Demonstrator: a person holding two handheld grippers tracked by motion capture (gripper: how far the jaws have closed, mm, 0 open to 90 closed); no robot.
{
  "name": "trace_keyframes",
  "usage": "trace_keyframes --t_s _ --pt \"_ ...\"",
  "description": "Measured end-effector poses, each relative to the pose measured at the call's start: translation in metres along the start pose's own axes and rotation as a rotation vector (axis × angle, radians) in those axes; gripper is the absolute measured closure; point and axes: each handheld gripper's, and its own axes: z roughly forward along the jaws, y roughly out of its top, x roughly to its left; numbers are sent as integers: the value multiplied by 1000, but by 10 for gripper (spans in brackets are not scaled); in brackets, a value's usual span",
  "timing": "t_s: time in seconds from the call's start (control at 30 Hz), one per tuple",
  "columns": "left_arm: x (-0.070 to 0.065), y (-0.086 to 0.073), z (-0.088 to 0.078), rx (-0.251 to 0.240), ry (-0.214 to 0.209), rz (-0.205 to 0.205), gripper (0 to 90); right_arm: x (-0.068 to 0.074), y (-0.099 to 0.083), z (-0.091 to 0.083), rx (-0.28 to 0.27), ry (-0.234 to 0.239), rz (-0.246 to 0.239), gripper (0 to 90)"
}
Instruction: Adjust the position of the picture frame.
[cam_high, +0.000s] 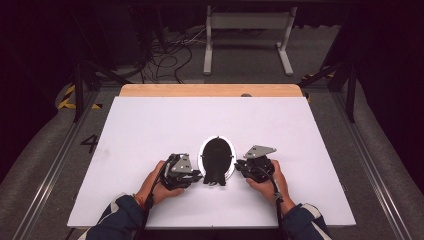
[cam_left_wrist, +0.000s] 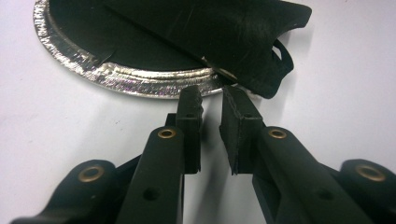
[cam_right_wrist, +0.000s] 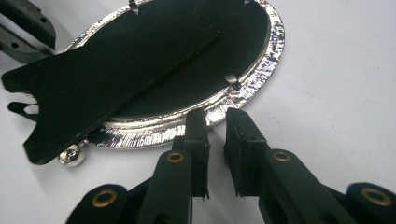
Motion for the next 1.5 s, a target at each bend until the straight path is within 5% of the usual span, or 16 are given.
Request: trace_keyframes --t_s 0.47,0.87,1.2,1.5 --pt "4 -15 -27 -57 64 -6 446 2 -1 -23 -24 50 -45 607" --pt "1 -40 -45 -83 123 -108 143 12 -4 -34 -7 75 -58 440" --pt "2 -65 -72 -118 179 -183 88 18 -7 -32 -1 104 -53 236" --pt "0 -83 -83 -113 185 -206 52 25 -8 -28 21 161 -77 245"
